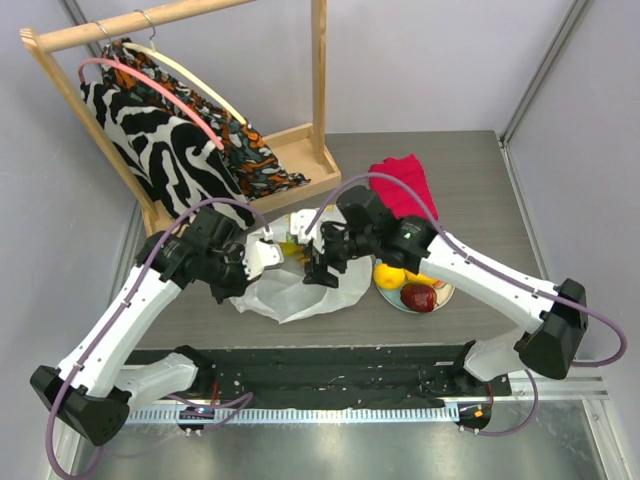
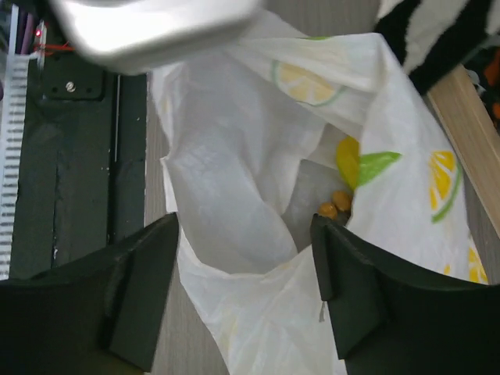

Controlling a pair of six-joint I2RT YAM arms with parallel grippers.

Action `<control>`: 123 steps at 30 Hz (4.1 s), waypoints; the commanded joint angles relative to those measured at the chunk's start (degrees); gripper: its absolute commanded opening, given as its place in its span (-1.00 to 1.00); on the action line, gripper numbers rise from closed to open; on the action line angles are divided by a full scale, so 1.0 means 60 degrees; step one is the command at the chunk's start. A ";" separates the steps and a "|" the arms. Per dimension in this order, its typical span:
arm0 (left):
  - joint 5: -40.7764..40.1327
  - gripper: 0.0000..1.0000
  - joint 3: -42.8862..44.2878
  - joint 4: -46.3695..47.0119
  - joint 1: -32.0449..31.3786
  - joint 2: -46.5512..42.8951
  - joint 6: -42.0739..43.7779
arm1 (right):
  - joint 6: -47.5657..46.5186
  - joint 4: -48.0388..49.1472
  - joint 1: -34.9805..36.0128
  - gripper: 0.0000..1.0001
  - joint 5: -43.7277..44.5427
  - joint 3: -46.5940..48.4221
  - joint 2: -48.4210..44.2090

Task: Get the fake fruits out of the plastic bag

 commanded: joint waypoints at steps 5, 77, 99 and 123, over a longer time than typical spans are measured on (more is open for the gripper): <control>-0.0045 -1.00 -0.0192 0.0852 0.0462 -0.0501 -0.1134 | -0.3373 0.0725 0.0832 0.27 0.0343 -0.0310 0.1249; 0.2329 -1.00 -0.0529 -0.3528 0.1591 -0.3855 0.3992 | -0.5074 0.3056 0.3117 0.57 0.5720 0.2327 0.6363; 0.2930 -1.00 -0.0426 -0.3060 0.1591 -0.4661 0.2793 | -0.5339 0.2064 0.3309 0.40 0.5354 0.5505 0.9118; -0.0147 -1.00 -0.2096 0.0236 0.1591 -0.4269 0.0257 | -0.3024 0.0815 0.1741 -0.85 0.5736 -0.0398 0.3096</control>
